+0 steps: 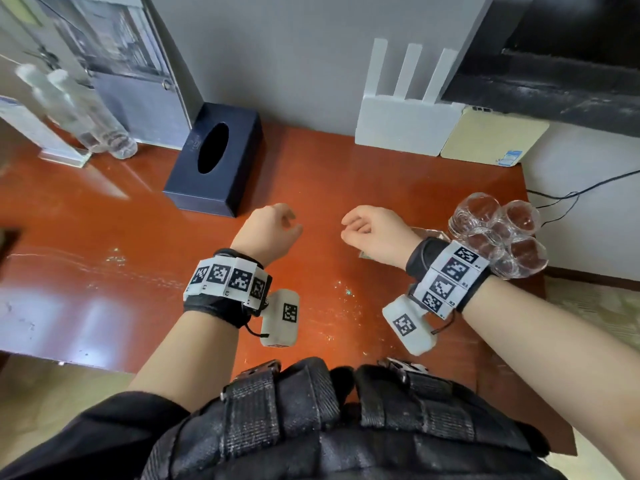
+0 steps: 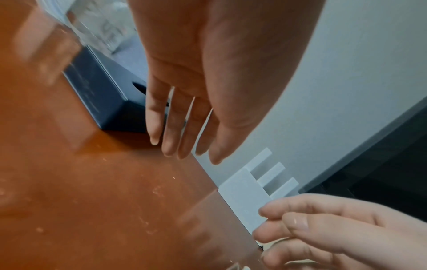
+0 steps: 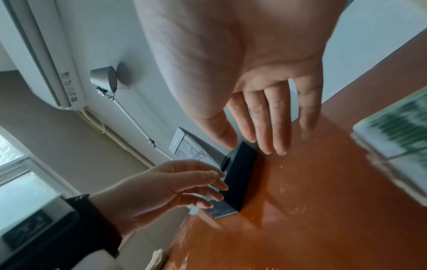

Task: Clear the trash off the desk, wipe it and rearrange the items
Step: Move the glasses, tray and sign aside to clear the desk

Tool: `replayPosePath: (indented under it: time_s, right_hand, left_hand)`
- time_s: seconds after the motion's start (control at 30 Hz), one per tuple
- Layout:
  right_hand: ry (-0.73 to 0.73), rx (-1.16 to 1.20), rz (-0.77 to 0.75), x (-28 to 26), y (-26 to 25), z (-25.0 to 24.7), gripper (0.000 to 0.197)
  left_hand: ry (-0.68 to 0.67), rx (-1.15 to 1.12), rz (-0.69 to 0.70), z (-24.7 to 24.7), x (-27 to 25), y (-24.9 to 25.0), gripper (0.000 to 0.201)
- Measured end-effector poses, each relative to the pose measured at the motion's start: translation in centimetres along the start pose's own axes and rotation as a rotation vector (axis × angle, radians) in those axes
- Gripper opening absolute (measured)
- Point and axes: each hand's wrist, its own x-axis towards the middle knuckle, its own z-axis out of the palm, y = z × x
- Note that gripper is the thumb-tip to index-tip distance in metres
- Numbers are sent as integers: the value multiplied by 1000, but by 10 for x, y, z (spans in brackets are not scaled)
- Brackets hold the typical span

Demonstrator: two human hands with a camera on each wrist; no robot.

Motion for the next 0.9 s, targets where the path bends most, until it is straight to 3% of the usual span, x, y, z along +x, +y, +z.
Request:
replayPosePath:
  time_s: [0.37, 0.9]
  right_hand:
    - [-215, -116, -129, 21, -94, 80, 24]
    - [-297, -194, -219, 91, -224, 180, 24]
  left_hand:
    - [46, 0, -146, -69, -50, -101, 33]
    - [138, -34, -240, -171, -56, -235, 29]
